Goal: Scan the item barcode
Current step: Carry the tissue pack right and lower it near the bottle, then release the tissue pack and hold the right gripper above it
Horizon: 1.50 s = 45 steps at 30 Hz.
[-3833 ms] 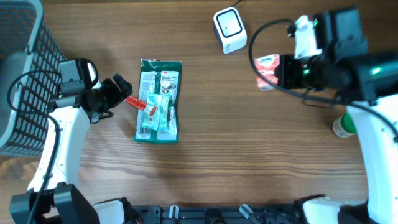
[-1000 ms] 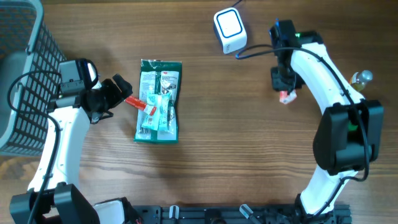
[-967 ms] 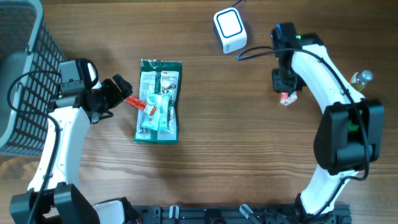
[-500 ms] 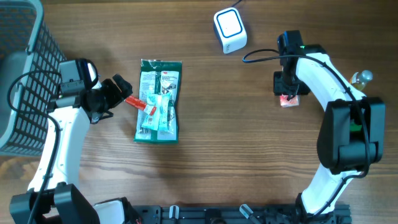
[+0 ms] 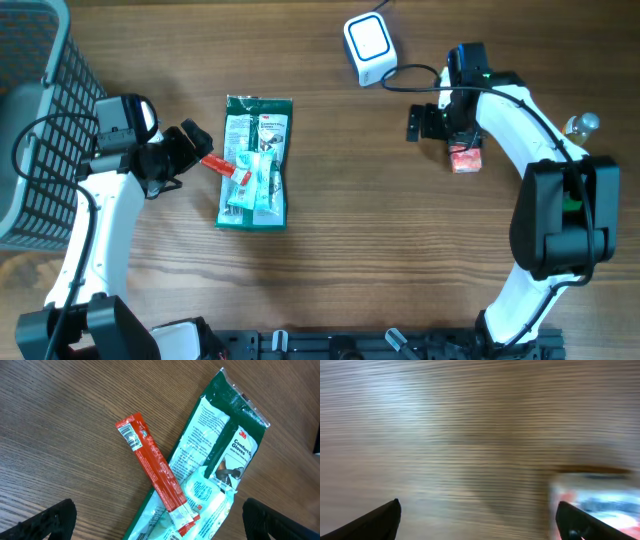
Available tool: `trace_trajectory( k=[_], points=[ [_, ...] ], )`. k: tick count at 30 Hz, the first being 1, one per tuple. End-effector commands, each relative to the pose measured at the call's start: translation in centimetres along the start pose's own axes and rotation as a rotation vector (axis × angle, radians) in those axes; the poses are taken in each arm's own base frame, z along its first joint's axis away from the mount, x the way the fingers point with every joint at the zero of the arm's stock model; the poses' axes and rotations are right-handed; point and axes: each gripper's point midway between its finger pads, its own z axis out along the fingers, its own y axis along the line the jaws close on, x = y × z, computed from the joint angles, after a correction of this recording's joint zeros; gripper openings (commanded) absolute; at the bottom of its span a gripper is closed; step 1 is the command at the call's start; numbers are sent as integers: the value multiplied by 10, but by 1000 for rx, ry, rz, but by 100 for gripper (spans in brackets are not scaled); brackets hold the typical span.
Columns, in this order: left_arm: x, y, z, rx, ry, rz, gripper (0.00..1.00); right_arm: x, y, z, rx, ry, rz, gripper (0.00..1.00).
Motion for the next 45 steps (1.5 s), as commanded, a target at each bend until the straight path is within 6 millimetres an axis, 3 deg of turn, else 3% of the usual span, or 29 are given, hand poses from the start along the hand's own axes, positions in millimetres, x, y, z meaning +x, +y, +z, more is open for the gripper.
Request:
trace_trajectory(
  k=[1,3,4,11,16,20,26,31,38,40,45],
  points=[
    [-4,-4,-4,12,-15,-2,100,7,22,1,-129,31,8,69],
    [-4,-4,-4,12,-15,-2,100,8,21,4,-126,40,21,9],
    [-4,-4,-4,12,-15,-2,100,9,19,7,-116,48,42,4],
    [-4,-4,-4,12,-15,-2,100,15,-18,24,100,70,70,4],
    [-4,-4,-4,12,-15,-2,100,32,-77,6,454,102,93,5],
    [-4,-4,-4,12,-15,-2,100,37,-106,-12,636,116,72,6],
    [-4,-4,-4,12,-15,-2,100,40,-116,-15,651,130,89,9],
    [-4,-4,-4,12,-15,-2,100,48,-90,0,472,178,107,6],
    [-4,-4,-4,12,-15,-2,100,58,-71,6,357,224,158,6],
    [-4,-4,-4,12,-15,-2,100,53,-71,7,356,201,157,6],
    [-4,-4,-4,12,-15,-2,100,36,-95,2,498,125,109,5]
  ],
)
